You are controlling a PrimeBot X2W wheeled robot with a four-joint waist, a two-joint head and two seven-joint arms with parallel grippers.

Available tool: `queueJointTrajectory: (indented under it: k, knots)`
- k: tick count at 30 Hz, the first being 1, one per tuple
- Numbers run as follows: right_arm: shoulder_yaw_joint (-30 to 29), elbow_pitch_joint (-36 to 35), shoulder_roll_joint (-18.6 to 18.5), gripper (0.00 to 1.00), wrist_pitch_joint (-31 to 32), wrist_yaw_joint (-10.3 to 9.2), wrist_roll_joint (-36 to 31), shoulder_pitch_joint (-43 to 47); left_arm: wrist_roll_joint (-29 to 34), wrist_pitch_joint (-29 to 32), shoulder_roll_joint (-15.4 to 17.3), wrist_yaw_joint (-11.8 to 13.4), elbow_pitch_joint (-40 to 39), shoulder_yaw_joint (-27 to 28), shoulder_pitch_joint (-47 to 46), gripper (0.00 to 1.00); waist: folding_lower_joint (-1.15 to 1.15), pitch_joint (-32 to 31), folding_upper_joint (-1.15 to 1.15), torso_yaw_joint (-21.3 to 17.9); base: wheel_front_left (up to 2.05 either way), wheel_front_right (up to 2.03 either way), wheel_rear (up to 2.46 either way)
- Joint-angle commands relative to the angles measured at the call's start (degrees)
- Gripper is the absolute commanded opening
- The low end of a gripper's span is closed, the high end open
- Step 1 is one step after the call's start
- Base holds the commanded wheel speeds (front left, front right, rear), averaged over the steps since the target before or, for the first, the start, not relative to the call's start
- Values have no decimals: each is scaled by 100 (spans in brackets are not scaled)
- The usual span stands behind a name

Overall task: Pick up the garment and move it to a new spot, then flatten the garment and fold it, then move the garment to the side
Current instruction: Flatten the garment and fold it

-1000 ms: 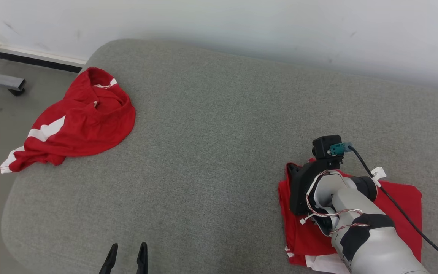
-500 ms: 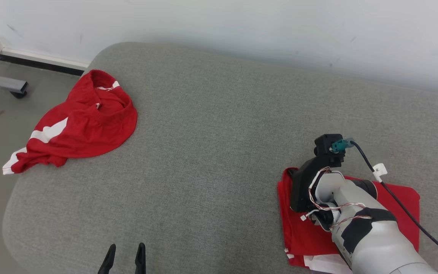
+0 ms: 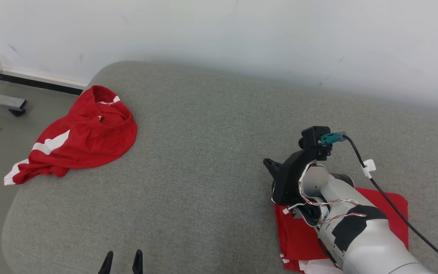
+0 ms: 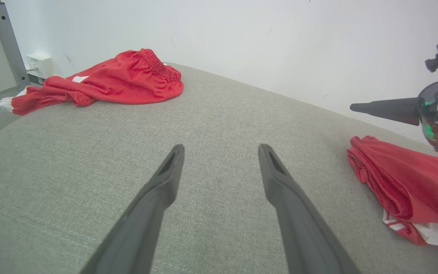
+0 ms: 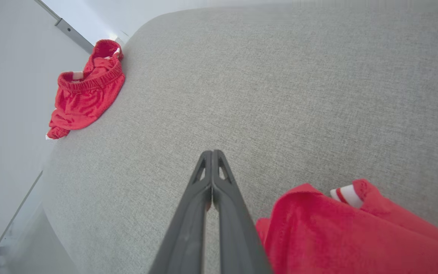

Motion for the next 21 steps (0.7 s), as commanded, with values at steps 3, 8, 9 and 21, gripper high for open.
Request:
queueJointTrajectory:
  k: [3, 8, 9, 21]
  knots:
    - [298, -251, 4, 0, -237, -15, 215, 76, -28, -17, 45, 4, 11, 69, 101, 100, 0, -132, -1, -19, 0, 0, 0]
    - [860, -643, 4, 0, -519, -15, 253, 365, 14, -17, 52, 4, -17, 159, 188, 100, 0, -303, -1, -85, 0, 0, 0]
    - [860, -643, 4, 0, -519, -15, 253, 365, 14, -17, 52, 4, -17, 159, 188, 100, 0, -303, -1, -85, 0, 0, 0]
    - [602, -555, 2, 77, -1670, -15, -1075, 1552, 20, -17, 44, 4, -139, 370, 400, 100, 0, -493, -1, -544, 0, 0, 0]
